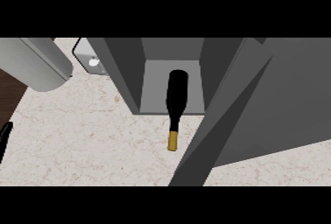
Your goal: Pick up the wine, place it into the cabinet and close the cabinet
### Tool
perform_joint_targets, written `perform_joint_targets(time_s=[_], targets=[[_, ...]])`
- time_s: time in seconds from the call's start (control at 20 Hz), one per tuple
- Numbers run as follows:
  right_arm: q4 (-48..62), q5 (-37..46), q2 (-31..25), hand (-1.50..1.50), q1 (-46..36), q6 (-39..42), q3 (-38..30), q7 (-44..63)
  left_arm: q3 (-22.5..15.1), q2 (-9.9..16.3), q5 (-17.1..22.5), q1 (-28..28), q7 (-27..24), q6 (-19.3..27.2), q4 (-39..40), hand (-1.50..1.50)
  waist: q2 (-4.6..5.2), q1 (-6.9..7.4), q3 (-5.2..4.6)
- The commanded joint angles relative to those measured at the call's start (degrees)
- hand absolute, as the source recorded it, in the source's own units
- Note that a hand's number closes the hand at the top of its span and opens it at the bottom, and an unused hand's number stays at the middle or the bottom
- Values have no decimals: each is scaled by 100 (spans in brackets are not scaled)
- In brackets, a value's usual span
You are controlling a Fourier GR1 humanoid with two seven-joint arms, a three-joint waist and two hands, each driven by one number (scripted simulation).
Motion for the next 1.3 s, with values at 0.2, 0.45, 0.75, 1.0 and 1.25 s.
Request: perform_joint_targets(time_s=[0.2, 0.45, 0.75, 1.0, 1.25], targets=[[908, 695, 223, 150, -1507, -1164, 1030, -241, 332, 75, 431, -177, 453, -223, -71, -150, 27, 74, 3], [790, 642, 206, 150, -2369, -1579, 768, 505, 369, 3, 511, -260, 564, -325, -32, -150, 37, 81, -5], [1175, -180, 193, 150, -3237, -1974, 144, 566, 314, -33, 476, -530, 736, -282, -56, -150, 76, 180, -7], [2086, -847, 207, 150, -4267, -2191, -397, 280, -25, -307, 153, -714, 714, -57, -45, -150, 90, 225, 0], [3506, -1521, 237, 150, -5706, -2436, -1065, -126, 371, -256, 371, -624, 747, -466, 331, -150, 80, 255, 3]])
